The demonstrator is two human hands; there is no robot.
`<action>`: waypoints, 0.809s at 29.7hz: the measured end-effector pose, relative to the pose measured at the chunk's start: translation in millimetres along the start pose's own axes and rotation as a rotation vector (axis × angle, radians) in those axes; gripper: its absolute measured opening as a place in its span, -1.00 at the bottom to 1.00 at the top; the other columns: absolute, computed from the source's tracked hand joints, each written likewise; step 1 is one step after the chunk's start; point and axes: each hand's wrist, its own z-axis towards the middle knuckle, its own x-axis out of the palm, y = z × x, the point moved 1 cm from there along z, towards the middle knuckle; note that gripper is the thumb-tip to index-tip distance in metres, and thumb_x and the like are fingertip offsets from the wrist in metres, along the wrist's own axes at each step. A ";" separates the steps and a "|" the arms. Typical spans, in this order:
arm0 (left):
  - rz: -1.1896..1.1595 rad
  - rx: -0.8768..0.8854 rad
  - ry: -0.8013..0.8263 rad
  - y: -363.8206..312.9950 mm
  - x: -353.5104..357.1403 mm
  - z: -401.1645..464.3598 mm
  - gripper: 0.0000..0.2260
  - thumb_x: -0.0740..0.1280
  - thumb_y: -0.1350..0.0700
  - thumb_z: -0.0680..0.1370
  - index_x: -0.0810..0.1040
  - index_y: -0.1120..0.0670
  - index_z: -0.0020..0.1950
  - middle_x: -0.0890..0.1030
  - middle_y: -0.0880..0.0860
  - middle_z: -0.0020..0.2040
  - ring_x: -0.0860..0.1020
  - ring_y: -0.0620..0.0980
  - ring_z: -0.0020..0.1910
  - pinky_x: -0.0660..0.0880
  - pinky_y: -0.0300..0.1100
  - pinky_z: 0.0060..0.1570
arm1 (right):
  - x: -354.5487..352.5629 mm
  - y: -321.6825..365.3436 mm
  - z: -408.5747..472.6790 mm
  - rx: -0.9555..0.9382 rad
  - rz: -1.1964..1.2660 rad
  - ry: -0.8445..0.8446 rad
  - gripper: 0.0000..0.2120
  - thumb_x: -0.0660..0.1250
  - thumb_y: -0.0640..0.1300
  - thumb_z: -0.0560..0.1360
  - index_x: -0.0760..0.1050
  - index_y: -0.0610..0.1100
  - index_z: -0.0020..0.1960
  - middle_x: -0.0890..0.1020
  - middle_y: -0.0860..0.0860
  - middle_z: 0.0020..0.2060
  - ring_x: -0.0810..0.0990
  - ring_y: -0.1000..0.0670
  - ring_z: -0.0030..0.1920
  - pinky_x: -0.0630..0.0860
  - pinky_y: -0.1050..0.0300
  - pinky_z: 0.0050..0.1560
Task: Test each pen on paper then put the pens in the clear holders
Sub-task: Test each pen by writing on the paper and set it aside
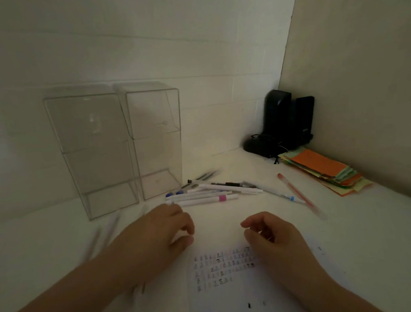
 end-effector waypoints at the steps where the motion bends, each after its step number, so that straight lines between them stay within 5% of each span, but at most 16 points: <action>1: 0.010 0.036 -0.026 1.3 3.6 9.3 -0.84 0.20 0.00 0.55 0.42 -0.10 0.13 0.41 -0.14 0.18 0.34 -0.16 0.17 0.31 -0.24 0.17 | -0.2 -0.1 -0.1 -0.001 0.006 0.004 -0.83 0.28 -0.20 0.48 0.53 0.05 -0.16 0.56 0.07 -0.29 0.44 0.27 -0.40 0.40 0.43 -0.35; 7: 0.190 -0.032 -0.072 6.3 26.1 62.7 -0.69 0.17 0.06 0.56 0.32 0.05 0.31 0.36 0.05 0.29 0.36 0.04 0.18 0.33 -0.10 0.12 | 1.3 -1.7 -1.4 -0.034 0.041 0.023 -0.82 0.29 -0.24 0.47 0.53 0.02 -0.20 0.52 0.03 -0.38 0.42 0.20 -0.42 0.38 0.38 -0.36; 10: 0.264 -0.051 -0.118 8.0 29.7 70.9 -0.75 0.19 0.03 0.55 0.38 0.05 0.20 0.43 0.05 0.17 0.40 0.05 0.10 0.34 -0.11 0.01 | 1.4 -3.4 -1.0 -0.042 0.045 0.026 -0.82 0.30 -0.24 0.46 0.54 0.01 -0.21 0.48 0.04 -0.44 0.41 0.19 -0.45 0.36 0.37 -0.38; 13: 0.325 0.069 -0.181 5.4 30.3 68.5 -0.81 0.42 0.08 0.38 0.49 0.07 -0.08 0.55 0.07 -0.12 0.51 0.05 -0.21 0.40 -0.12 -0.30 | 1.2 -3.2 -0.4 -0.052 0.037 0.033 -0.82 0.29 -0.24 0.46 0.54 0.02 -0.21 0.49 0.05 -0.43 0.42 0.20 -0.43 0.37 0.37 -0.37; 15: 0.320 0.148 -0.241 4.2 32.2 63.8 -0.88 0.38 0.10 0.35 0.47 0.07 -0.20 0.55 0.05 -0.24 0.51 0.02 -0.35 0.41 -0.14 -0.44 | 1.3 -2.4 -0.4 -0.053 0.038 0.037 -0.82 0.29 -0.23 0.47 0.54 0.02 -0.21 0.49 0.05 -0.42 0.42 0.20 -0.42 0.37 0.37 -0.37; 19: 0.414 0.144 -0.179 -0.7 23.7 53.3 -0.85 0.31 0.02 0.36 0.51 0.09 -0.31 0.57 0.07 -0.31 0.52 0.04 -0.35 0.43 -0.17 -0.38 | 2.3 -1.4 -2.1 -0.053 0.041 0.044 -0.81 0.28 -0.24 0.48 0.53 0.03 -0.19 0.50 0.04 -0.40 0.41 0.20 -0.42 0.38 0.37 -0.37; 21: 0.391 0.057 -0.108 -8.5 14.9 48.4 -0.69 0.11 -0.10 0.41 0.52 0.08 -0.26 0.55 0.03 -0.26 0.51 0.03 -0.25 0.40 -0.15 -0.24 | 1.7 0.0 -3.0 -0.063 0.051 0.032 -0.78 0.27 -0.25 0.48 0.50 0.07 -0.09 0.50 0.05 -0.36 0.41 0.20 -0.41 0.38 0.36 -0.37; 23: 0.200 -0.014 -0.118 -18.2 10.3 39.9 -0.60 -0.11 -0.16 0.43 0.45 -0.01 -0.18 0.48 -0.06 -0.18 0.44 -0.06 -0.13 0.28 -0.21 -0.12 | 2.3 0.7 -4.5 -0.114 0.018 0.045 -0.63 0.27 -0.26 0.47 0.42 0.22 0.04 0.51 0.05 -0.29 0.43 0.19 -0.38 0.41 0.34 -0.33; 24: 0.074 -0.012 -0.144 -24.6 8.5 34.3 -0.69 -0.05 -0.17 0.48 0.40 -0.07 -0.20 0.44 -0.11 -0.18 0.39 -0.13 -0.14 0.24 -0.28 -0.14 | 3.9 1.1 -5.6 -0.150 -0.037 0.058 -0.54 0.29 -0.24 0.47 0.35 0.32 0.10 0.52 0.08 -0.25 0.44 0.19 -0.33 0.42 0.35 -0.29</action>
